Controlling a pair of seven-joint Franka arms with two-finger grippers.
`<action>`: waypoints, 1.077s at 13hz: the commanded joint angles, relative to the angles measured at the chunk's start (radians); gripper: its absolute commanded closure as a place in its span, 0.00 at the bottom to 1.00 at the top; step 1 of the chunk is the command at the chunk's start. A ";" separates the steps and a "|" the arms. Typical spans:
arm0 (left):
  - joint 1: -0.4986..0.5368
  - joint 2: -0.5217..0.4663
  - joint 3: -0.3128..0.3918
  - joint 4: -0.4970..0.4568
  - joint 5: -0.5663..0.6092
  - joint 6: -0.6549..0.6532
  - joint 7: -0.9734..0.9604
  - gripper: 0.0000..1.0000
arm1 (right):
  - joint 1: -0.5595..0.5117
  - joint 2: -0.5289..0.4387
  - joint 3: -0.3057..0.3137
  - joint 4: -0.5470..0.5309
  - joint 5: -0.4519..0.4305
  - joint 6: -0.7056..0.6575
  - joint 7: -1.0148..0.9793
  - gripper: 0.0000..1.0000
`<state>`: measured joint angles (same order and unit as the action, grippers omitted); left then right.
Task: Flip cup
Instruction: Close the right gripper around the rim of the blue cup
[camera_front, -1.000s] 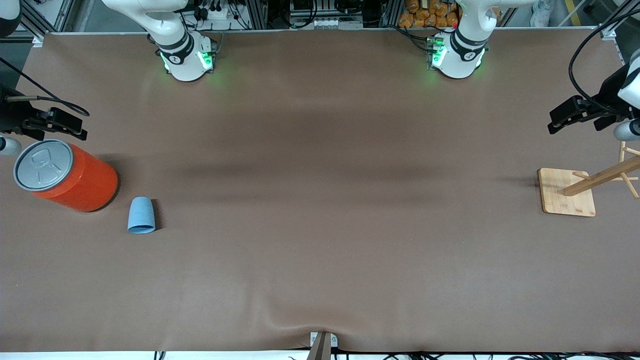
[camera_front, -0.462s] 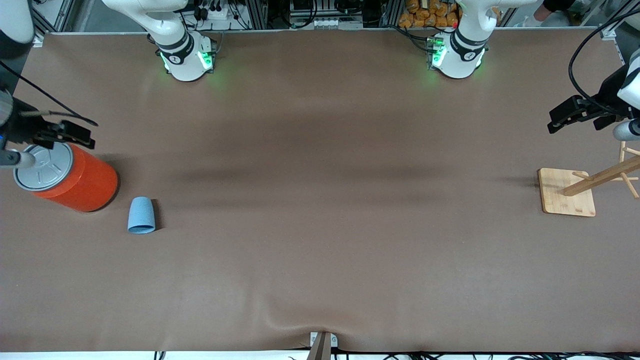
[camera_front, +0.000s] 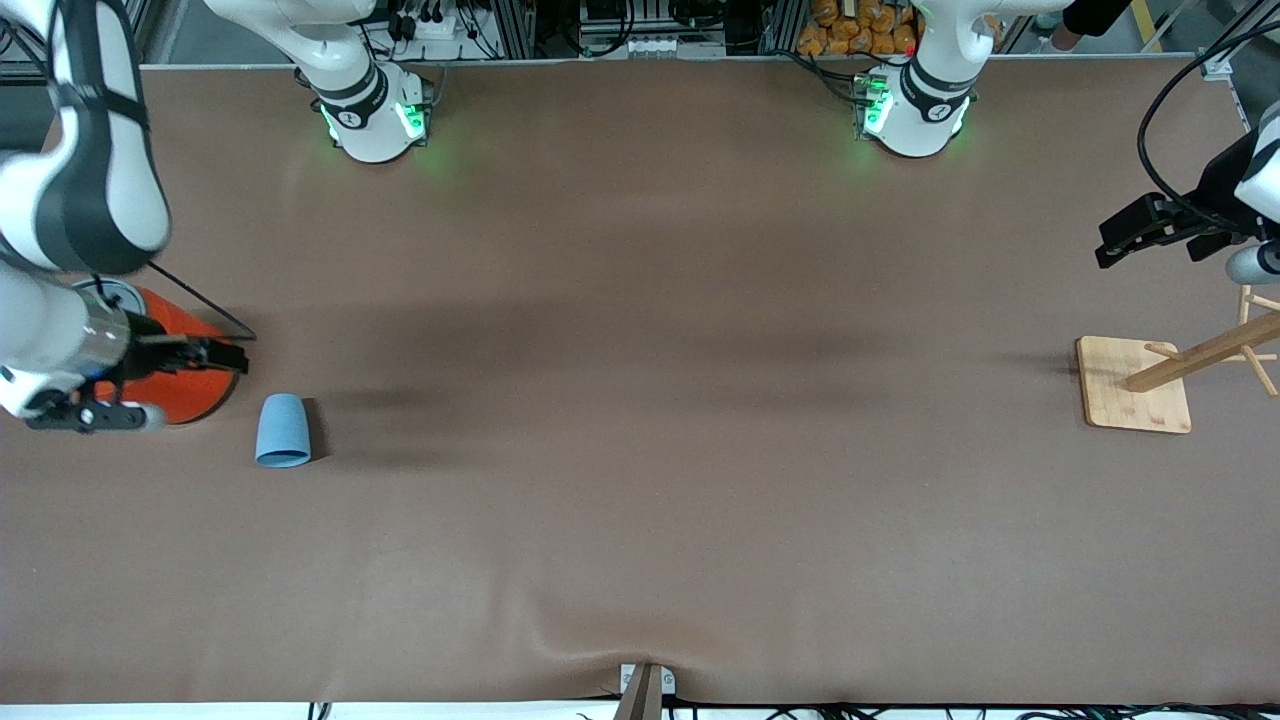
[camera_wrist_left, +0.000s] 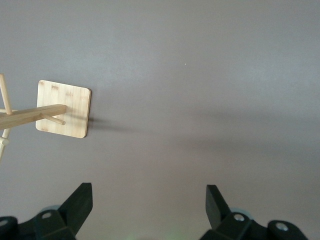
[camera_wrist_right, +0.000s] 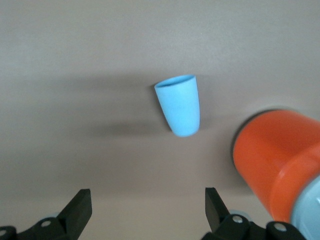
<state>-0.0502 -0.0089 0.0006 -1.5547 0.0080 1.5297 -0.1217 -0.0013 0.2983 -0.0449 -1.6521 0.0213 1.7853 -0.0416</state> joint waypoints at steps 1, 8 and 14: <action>0.012 0.007 -0.005 0.010 -0.013 -0.014 0.008 0.00 | -0.020 0.085 0.019 0.012 -0.021 0.083 -0.074 0.00; 0.013 0.015 -0.005 0.011 -0.013 -0.014 0.017 0.00 | -0.103 0.223 0.017 -0.179 -0.021 0.563 -0.368 0.00; 0.015 0.015 -0.005 0.010 -0.013 -0.014 0.028 0.00 | -0.105 0.266 0.020 -0.204 -0.006 0.605 -0.363 0.00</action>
<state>-0.0473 0.0023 0.0009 -1.5564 0.0080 1.5293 -0.1167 -0.0950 0.5605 -0.0338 -1.8402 0.0178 2.3824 -0.3969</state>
